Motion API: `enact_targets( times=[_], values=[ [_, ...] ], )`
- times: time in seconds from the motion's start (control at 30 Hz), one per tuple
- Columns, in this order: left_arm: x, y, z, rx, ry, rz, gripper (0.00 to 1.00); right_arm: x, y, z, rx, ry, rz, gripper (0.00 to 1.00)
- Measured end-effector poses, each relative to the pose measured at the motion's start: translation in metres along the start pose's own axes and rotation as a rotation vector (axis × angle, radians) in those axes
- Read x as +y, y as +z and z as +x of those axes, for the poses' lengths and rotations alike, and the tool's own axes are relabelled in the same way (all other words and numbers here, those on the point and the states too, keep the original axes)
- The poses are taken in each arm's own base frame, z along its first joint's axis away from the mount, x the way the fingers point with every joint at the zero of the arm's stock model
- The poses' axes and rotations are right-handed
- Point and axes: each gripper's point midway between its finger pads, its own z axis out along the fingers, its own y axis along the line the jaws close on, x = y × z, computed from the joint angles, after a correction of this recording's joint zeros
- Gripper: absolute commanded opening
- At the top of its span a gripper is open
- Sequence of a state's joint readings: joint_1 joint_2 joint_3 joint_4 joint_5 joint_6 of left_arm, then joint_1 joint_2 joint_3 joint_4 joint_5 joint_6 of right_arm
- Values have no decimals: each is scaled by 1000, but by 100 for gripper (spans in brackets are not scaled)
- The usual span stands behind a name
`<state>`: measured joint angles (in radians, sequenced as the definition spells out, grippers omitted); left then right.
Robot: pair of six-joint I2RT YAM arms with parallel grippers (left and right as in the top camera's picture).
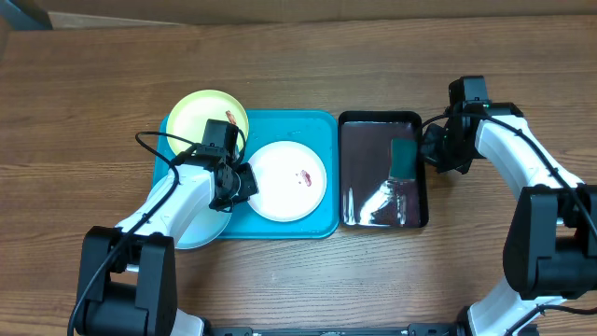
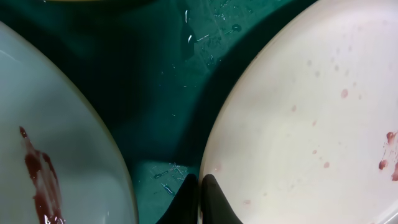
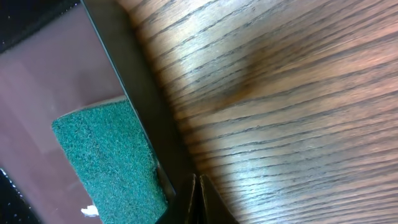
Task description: Clean dirty plates on tray and stack at the side
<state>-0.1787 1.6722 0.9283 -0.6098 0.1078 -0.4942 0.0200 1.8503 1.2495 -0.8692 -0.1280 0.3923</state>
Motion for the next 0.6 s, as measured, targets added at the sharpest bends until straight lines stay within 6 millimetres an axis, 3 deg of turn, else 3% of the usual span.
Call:
enact_targets(
  times=[0.2, 0.4, 0.5, 0.6],
  values=[
    [0, 0, 0, 0, 0, 0, 4, 0, 0, 2, 8, 1, 0, 4],
    [0, 0, 0, 0, 0, 0, 4, -3, -2, 5, 29, -33, 9, 29],
    [0, 0, 0, 1, 0, 0, 4, -2, -19, 7, 67, -75, 14, 35],
    [0, 0, 0, 0, 0, 0, 4, 13, -46, -3, 54, -138, -7, 41]
  ],
)
